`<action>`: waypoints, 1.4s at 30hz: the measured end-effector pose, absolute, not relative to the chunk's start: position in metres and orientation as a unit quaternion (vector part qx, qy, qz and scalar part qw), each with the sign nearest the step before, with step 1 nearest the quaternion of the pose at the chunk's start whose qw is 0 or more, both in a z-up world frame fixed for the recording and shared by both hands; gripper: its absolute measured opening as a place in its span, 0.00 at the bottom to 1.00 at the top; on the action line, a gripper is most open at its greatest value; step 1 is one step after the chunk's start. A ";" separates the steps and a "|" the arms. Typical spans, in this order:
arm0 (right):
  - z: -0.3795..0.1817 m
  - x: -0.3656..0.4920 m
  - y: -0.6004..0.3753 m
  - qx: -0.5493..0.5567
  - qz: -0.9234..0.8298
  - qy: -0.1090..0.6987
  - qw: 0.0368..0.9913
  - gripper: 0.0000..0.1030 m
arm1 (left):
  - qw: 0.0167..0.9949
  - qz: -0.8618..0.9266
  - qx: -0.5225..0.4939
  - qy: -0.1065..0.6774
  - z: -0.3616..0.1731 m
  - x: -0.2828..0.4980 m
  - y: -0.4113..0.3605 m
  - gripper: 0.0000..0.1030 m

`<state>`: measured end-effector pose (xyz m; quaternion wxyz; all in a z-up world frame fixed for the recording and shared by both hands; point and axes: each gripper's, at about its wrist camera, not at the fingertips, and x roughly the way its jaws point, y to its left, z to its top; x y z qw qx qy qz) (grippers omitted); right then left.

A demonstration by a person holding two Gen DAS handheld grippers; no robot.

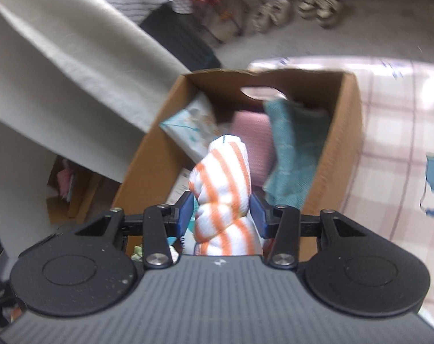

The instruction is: Organize soft objects

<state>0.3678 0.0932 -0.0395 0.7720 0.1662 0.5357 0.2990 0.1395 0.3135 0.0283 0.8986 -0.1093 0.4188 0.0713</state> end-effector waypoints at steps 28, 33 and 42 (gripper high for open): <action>-0.092 0.434 0.172 0.244 0.276 0.645 0.669 0.67 | 0.898 0.085 -0.121 0.415 0.022 0.138 0.326 0.86; -0.125 0.448 0.187 0.278 0.228 0.660 0.660 0.68 | 0.895 0.087 -0.122 0.420 0.018 0.139 0.328 0.86; -0.148 0.447 0.183 0.328 0.197 0.629 0.677 0.44 | 0.891 0.085 -0.122 0.429 0.009 0.138 0.329 0.86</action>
